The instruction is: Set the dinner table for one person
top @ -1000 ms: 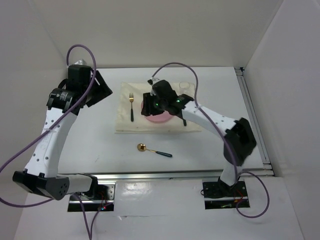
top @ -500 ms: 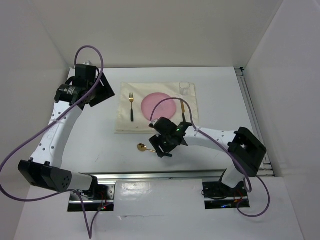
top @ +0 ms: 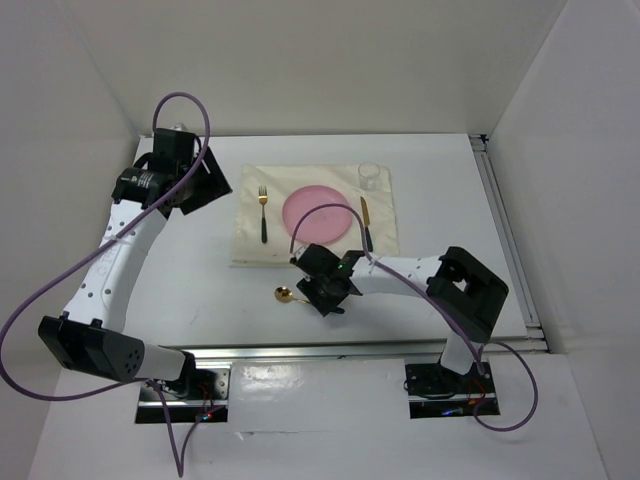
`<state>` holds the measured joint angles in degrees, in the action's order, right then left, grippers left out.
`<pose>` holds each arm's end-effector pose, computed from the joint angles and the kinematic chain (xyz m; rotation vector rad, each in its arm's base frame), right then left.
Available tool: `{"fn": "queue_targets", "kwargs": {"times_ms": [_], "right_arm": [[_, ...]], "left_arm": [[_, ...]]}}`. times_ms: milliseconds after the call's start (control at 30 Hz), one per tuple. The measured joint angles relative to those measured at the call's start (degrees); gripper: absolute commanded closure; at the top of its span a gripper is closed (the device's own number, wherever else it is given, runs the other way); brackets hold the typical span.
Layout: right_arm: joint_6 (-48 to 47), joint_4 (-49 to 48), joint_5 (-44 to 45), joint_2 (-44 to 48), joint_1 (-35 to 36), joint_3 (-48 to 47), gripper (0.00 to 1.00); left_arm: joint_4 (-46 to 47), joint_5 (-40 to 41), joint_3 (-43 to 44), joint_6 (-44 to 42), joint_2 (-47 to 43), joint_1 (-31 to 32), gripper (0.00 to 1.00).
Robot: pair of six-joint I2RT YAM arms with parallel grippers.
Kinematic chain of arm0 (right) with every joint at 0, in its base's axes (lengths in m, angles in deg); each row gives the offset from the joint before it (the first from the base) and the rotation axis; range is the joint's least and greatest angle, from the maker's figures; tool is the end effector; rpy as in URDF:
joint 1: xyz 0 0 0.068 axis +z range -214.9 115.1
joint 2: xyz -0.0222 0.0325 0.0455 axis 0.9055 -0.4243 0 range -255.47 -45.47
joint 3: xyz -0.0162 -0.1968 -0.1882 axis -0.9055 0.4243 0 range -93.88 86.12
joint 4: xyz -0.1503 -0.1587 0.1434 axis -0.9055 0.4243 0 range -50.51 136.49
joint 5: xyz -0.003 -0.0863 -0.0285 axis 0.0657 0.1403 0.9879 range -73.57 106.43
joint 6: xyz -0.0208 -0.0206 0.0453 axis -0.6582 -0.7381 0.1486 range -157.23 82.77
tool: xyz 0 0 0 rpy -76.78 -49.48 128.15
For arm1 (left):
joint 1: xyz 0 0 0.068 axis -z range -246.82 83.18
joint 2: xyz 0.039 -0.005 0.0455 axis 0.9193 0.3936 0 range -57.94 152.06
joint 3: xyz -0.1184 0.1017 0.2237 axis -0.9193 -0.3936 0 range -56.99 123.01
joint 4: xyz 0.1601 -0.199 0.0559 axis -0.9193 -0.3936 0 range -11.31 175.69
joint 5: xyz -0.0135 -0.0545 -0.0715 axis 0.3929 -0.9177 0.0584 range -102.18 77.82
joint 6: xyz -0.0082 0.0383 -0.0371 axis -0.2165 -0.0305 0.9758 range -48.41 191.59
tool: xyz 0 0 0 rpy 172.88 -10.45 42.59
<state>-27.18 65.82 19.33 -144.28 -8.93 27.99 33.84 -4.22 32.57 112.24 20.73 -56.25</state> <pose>0.1852 0.2708 0.1592 -1.0663 2.5535 0.2478 0.2760 -0.0464 0.4058 -0.6658 2.1979 -0.3085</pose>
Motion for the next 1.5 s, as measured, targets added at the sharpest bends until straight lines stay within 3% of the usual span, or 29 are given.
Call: {"fn": "queue_targets", "kwargs": {"times_ms": [167, 400, 633, 867, 1100, 1500], "right_arm": [[-0.28, 0.17, 1.36, -0.02, 2.38, -0.02, 0.74], [-0.48, 3.85, 2.8, 0.55, 4.26, -1.9, 1.0], [3.65, 8.98, 7.67, 7.37, 2.4, -6.19, 1.0], [10.56, 8.92, 7.89, 13.44, -12.81, -6.6, 1.0], [12.15, 7.74, 7.06, 4.83, -26.05, -11.39, 1.0], [9.33, 4.04, 8.17, -10.1, -34.01, -18.67, 1.0]], "left_arm": [[0.0, -0.17, 0.0, 0.0, 0.35, 0.0, 0.26], [0.0, -0.2, 0.0, 0.02, 0.83, 0.0, 0.26], [0.02, -0.37, 0.02, 0.02, 0.85, 0.0, 0.26], [0.02, -0.61, 0.55, 0.0, 1.16, 0.0, 0.26], [0.39, -0.92, 0.79, -0.11, 1.18, 0.0, 0.26], [0.46, -1.84, 0.81, -0.28, 1.18, 0.0, 0.26]]}}
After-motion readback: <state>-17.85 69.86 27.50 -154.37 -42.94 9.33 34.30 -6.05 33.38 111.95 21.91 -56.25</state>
